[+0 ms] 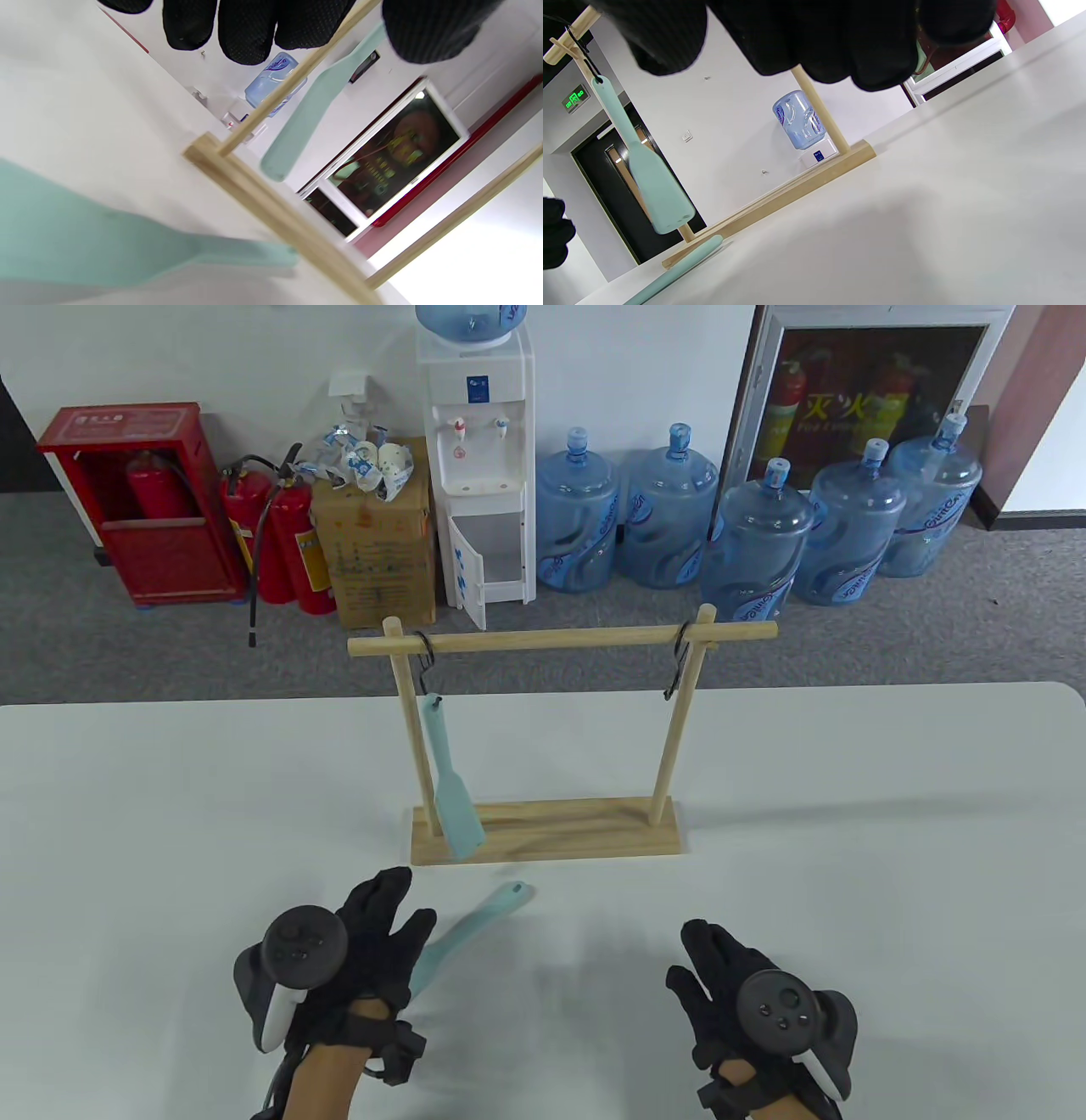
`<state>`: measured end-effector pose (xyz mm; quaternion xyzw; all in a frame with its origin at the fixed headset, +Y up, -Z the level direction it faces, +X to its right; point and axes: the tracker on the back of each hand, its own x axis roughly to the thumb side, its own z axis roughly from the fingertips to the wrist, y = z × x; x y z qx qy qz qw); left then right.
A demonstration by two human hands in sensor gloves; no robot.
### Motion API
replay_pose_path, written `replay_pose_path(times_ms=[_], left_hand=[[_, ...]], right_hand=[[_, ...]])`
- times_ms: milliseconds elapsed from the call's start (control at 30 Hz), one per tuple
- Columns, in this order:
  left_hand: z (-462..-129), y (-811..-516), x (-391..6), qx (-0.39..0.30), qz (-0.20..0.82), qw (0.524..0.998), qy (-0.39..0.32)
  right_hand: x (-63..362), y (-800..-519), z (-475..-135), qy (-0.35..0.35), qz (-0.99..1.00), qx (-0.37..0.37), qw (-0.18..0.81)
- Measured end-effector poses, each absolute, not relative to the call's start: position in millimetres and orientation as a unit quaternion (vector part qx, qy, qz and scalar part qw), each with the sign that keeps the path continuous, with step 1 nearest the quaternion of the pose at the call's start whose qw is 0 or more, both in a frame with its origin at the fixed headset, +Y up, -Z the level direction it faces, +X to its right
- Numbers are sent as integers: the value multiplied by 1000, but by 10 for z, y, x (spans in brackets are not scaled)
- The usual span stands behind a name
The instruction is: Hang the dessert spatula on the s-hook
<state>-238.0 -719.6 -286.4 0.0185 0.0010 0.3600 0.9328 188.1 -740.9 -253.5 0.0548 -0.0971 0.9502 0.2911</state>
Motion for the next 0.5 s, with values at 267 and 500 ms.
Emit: replay_pose_path(times_ms=[267, 500], left_hand=[[-2818, -7526, -2398, -98, 239, 965, 40], [-2776, -7758, -2382, -198, 170, 962, 75]], right_hand=[[1860, -7430, -2542, -89, 952, 58, 288], [1850, -7433, -2534, -87, 952, 58, 287]])
